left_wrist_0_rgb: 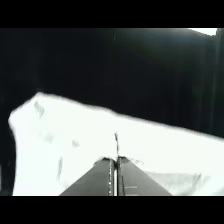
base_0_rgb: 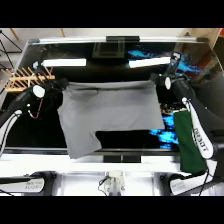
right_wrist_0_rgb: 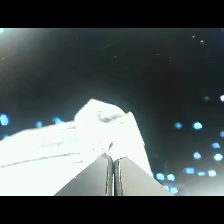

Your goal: Fold the shirts.

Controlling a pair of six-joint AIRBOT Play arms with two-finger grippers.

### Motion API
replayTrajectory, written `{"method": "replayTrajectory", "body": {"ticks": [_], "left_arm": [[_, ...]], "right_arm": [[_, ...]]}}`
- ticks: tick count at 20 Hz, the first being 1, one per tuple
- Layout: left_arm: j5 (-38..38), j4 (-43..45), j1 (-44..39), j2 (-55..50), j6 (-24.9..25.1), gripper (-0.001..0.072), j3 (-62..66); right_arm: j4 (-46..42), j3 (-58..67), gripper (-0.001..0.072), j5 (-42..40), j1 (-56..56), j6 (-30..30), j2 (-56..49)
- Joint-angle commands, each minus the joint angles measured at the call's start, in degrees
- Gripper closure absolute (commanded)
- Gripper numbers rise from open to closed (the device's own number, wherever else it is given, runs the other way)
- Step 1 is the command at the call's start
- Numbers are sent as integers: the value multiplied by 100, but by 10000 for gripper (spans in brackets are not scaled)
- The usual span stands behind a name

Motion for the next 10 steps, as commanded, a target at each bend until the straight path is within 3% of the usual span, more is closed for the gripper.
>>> {"method": "replayTrajectory", "body": {"ticks": [1,3,9,10], "left_arm": [[-1725,-2,186,140,238,675,-2],[-2577,96,188,31,238,675,-79],[-2583,96,151,-315,-42,675,-291],[-2590,92,160,-306,-42,669,-280]], "right_arm": [[83,4,653,1134,-94,-868,155],[142,-26,654,1650,-92,-1021,31],[723,-24,652,1969,-92,-1086,-391],[721,-22,611,2006,-92,-1088,-356]]}}
